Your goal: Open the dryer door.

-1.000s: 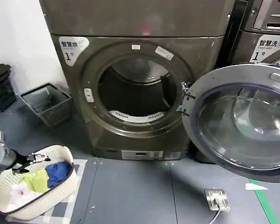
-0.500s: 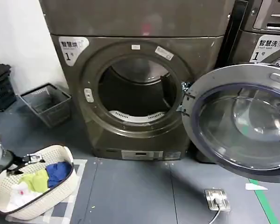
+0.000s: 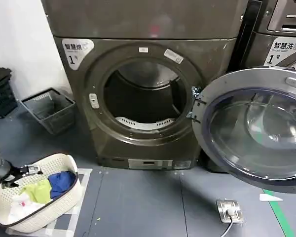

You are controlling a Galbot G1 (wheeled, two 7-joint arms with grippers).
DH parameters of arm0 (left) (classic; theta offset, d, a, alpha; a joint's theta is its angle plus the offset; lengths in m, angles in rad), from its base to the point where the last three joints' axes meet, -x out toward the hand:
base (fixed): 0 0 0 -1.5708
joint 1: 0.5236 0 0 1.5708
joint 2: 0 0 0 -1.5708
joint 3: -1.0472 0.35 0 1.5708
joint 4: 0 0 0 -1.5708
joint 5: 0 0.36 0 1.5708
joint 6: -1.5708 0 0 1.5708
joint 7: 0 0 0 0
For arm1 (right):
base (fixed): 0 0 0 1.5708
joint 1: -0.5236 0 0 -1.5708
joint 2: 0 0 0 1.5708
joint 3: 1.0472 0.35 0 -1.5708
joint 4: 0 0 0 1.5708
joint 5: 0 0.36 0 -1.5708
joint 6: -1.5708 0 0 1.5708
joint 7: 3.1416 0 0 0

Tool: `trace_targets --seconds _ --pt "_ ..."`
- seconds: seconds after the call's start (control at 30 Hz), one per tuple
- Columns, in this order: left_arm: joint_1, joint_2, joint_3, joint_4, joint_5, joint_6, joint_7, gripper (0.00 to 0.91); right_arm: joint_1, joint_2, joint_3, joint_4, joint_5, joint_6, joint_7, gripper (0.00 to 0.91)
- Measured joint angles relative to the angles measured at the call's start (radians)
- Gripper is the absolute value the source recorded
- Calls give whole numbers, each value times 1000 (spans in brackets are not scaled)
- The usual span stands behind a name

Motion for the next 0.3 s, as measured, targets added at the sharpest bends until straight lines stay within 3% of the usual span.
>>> trace_targets --seconds 0.3 --pt "-4 -1 0 10 5 0 1 907 0 1 0 -3 -1 4 -5 907"
